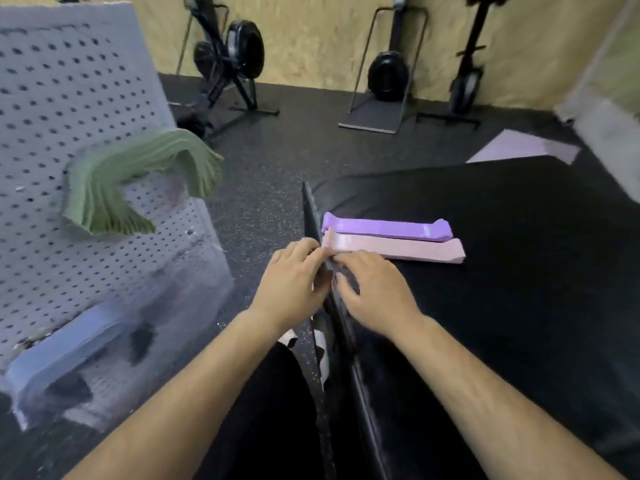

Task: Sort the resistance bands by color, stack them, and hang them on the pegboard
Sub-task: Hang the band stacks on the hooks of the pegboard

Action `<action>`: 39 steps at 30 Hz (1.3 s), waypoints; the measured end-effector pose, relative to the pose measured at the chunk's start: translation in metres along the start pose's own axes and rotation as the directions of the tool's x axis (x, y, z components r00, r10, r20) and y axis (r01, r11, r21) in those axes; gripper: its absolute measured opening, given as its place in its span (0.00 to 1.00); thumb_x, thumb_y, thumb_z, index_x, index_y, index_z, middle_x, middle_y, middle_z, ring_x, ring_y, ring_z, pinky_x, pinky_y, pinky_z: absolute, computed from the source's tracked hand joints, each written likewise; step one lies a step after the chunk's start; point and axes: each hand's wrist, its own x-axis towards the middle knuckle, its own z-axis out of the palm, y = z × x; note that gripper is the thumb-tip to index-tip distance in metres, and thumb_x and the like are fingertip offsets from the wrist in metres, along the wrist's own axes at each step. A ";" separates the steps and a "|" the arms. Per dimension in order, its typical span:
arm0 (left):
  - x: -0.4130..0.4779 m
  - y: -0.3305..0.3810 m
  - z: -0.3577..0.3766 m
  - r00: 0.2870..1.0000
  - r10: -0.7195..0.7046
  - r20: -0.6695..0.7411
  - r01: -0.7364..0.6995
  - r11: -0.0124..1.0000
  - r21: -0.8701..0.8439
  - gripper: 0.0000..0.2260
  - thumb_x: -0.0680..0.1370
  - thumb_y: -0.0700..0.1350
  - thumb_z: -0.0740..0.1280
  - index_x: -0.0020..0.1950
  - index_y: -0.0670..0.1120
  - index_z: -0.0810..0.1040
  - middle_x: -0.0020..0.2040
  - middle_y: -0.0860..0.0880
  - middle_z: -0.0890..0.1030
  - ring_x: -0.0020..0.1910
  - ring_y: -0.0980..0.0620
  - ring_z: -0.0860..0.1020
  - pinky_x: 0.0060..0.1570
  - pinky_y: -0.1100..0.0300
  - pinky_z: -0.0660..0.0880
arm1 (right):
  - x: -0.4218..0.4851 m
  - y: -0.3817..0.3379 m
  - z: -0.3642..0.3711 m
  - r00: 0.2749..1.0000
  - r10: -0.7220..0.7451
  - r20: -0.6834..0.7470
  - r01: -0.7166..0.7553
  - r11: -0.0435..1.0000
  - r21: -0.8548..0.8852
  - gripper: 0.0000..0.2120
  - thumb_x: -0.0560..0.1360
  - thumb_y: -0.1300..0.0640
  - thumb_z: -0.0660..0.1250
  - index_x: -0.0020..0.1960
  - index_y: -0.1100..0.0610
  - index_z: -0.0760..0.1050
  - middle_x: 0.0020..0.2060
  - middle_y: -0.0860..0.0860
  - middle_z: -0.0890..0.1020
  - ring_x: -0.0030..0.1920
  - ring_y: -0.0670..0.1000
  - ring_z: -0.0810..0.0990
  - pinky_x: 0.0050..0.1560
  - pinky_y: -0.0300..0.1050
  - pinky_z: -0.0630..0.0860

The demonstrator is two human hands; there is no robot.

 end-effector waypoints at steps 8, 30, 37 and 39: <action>0.103 0.064 0.111 0.967 0.177 0.184 -0.161 0.982 -0.098 0.22 0.74 0.56 0.59 0.61 0.46 0.79 0.58 0.47 0.78 0.54 0.42 0.77 0.52 0.45 0.75 | -0.014 0.118 -0.025 0.894 0.435 -0.104 -0.448 0.873 -0.193 0.18 0.79 0.50 0.64 0.66 0.55 0.75 0.63 0.54 0.77 0.62 0.58 0.74 0.62 0.54 0.72; 0.136 0.070 0.175 0.968 0.151 0.202 -0.127 0.984 -0.127 0.16 0.83 0.60 0.53 0.58 0.57 0.77 0.52 0.57 0.76 0.53 0.49 0.73 0.52 0.52 0.66 | 0.047 0.220 -0.058 0.559 0.763 0.323 -0.825 0.475 0.307 0.07 0.69 0.56 0.70 0.43 0.56 0.74 0.38 0.49 0.75 0.36 0.49 0.71 0.36 0.42 0.67; 0.175 0.087 0.176 0.913 0.176 0.369 -0.185 0.983 -0.011 0.19 0.82 0.46 0.61 0.73 0.54 0.71 0.60 0.48 0.72 0.61 0.44 0.70 0.51 0.53 0.60 | 0.025 0.220 -0.059 0.756 0.620 0.212 -0.654 0.700 0.286 0.07 0.69 0.60 0.73 0.45 0.55 0.76 0.41 0.49 0.82 0.40 0.50 0.77 0.42 0.47 0.75; 0.178 0.086 0.177 0.914 0.202 0.352 -0.203 0.978 -0.034 0.15 0.81 0.46 0.62 0.67 0.53 0.77 0.59 0.48 0.70 0.58 0.45 0.68 0.50 0.55 0.57 | 0.018 0.220 -0.058 0.775 0.597 0.205 -0.631 0.723 0.281 0.08 0.70 0.60 0.73 0.44 0.51 0.76 0.43 0.48 0.83 0.42 0.51 0.80 0.44 0.49 0.77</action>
